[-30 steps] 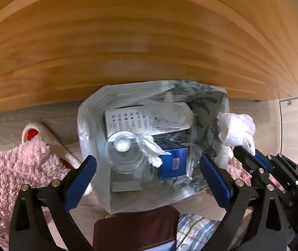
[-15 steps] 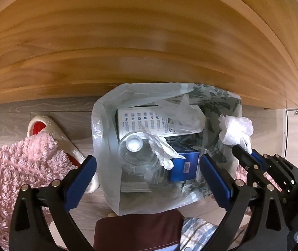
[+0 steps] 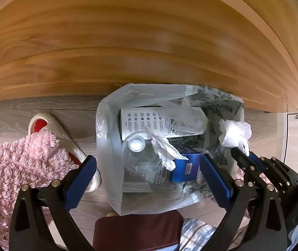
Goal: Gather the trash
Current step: 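Lower the clear plastic bag into the trash bag and open the right tool, then raise both tools from the bag back toward the bed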
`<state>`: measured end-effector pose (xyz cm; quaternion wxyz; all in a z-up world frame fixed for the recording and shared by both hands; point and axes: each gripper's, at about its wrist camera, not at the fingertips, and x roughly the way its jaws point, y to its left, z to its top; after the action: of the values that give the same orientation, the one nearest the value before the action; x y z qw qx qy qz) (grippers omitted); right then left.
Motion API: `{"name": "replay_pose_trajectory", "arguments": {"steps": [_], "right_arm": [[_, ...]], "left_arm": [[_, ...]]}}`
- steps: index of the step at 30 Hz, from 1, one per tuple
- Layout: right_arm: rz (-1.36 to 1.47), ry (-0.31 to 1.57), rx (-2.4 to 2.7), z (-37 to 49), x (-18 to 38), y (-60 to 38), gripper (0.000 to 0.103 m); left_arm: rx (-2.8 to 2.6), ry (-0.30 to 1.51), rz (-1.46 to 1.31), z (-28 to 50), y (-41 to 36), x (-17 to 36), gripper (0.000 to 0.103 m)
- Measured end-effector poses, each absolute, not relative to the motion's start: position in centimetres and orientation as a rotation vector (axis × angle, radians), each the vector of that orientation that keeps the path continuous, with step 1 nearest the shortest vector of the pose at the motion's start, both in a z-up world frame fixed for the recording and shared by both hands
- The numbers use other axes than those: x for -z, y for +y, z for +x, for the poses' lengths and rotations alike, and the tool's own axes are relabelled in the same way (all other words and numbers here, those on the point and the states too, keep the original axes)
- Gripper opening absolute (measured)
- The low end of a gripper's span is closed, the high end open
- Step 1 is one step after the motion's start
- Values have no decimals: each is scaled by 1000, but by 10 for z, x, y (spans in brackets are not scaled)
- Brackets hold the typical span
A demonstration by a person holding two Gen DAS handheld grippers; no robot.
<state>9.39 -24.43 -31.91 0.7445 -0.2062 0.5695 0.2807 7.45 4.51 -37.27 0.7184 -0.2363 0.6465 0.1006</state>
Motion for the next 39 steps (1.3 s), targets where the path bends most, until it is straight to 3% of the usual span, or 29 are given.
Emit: {"name": "replay_pose_trajectory", "arguments": {"steps": [2,4,5,6,7,10,11,15,39], "right_arm": [[-451,1254,-604,95,320,-245,9],[-447,1262,-599,96,321,-246,17],[-450,1263,-594,96,321,-246,33],[-454,1264,-592,96,321,-245,56],[-456,1263,-592,96,320,-246,66],[-471,1246,-597,95,319,-245,77],[-476,1242,-596,94,319,-245,89],[-521,1223,-567,93,320,-244,95],[-532,1143,-554,90,295,-252,95]], "left_arm": [[-224,1431,-526,75,45,372,96],[-224,1431,-525,75,45,372,96],[-224,1430,-526,75,45,372,96],[-224,1431,-527,75,45,372,96],[-225,1431,-527,75,45,372,96],[-228,1432,-530,74,45,372,96],[-229,1432,-530,75,46,372,96],[-235,1435,-530,75,46,372,96],[-214,1375,-486,76,46,356,96]]}}
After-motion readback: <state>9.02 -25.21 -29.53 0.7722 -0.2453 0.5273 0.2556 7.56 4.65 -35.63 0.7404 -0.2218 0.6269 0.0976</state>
